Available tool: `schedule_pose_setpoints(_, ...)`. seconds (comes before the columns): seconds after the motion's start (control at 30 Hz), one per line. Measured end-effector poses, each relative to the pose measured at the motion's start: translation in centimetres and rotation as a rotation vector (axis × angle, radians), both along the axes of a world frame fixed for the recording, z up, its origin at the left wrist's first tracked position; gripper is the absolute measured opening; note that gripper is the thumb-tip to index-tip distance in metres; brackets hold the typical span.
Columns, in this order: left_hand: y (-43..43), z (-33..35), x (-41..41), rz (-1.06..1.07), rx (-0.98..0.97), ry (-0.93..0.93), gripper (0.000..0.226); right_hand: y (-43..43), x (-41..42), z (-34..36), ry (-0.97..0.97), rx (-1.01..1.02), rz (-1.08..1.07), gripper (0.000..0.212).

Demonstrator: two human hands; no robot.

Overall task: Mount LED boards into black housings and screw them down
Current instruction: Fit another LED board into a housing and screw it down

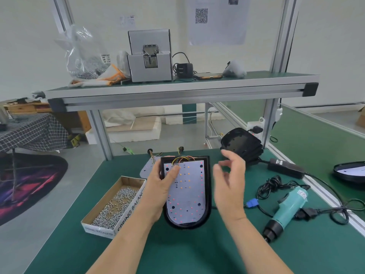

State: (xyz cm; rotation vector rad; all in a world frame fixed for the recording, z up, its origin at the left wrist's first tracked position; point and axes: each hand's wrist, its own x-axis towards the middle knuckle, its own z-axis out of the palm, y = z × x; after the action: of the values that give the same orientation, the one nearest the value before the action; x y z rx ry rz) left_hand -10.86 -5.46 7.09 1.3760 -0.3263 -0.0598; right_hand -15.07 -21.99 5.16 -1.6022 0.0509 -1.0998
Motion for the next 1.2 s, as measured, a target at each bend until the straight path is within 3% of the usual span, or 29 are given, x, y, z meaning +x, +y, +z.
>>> schedule_pose_setpoints(0.07,0.5,0.0,0.0,-0.017,-0.064,0.096,0.023,-1.1,0.8,0.3,0.154,0.339,0.239,0.05)
schedule_pose_setpoints(0.17,0.7,-0.1,0.0,-0.077,-0.067,0.167,0.039,-2.1,1.3,-0.5,0.462,0.228,0.636,0.067)
schedule_pose_setpoints(0.27,0.5,-0.1,-0.1,-0.113,-0.082,0.196,0.042,-1.9,1.6,-1.0,0.48,0.156,0.787,0.066)
schedule_pose_setpoints(0.4,1.0,-0.1,0.1,-0.137,-0.084,0.235,0.043,-1.8,2.2,-0.3,0.469,0.056,0.765,0.06)
schedule_pose_setpoints(0.63,1.0,-0.2,0.0,-0.153,-0.084,0.247,0.034,-0.7,2.1,0.1,0.492,-0.054,0.543,0.036)
schedule_pose_setpoints(0.77,0.4,-0.3,-0.5,-0.138,-0.121,0.274,0.044,-0.7,2.2,-1.2,0.576,0.016,0.551,0.059)
schedule_pose_setpoints(0.9,-0.1,-1.3,-1.1,-0.128,-0.109,0.281,0.051,-1.3,2.1,-1.5,0.642,-0.017,0.467,0.044)
schedule_pose_setpoints(1.03,0.0,-1.4,-0.8,-0.077,-0.095,0.277,0.039,-1.9,1.1,-1.0,0.649,-0.249,0.43,0.044)
schedule_pose_setpoints(1.13,0.7,-0.7,0.1,-0.041,-0.086,0.252,0.03,-2.6,0.5,-0.4,0.458,0.172,0.435,0.023)
schedule_pose_setpoints(1.2,1.0,-0.4,0.3,-0.026,-0.054,0.232,0.027,-2.7,0.5,0.2,0.419,0.338,0.49,0.026)
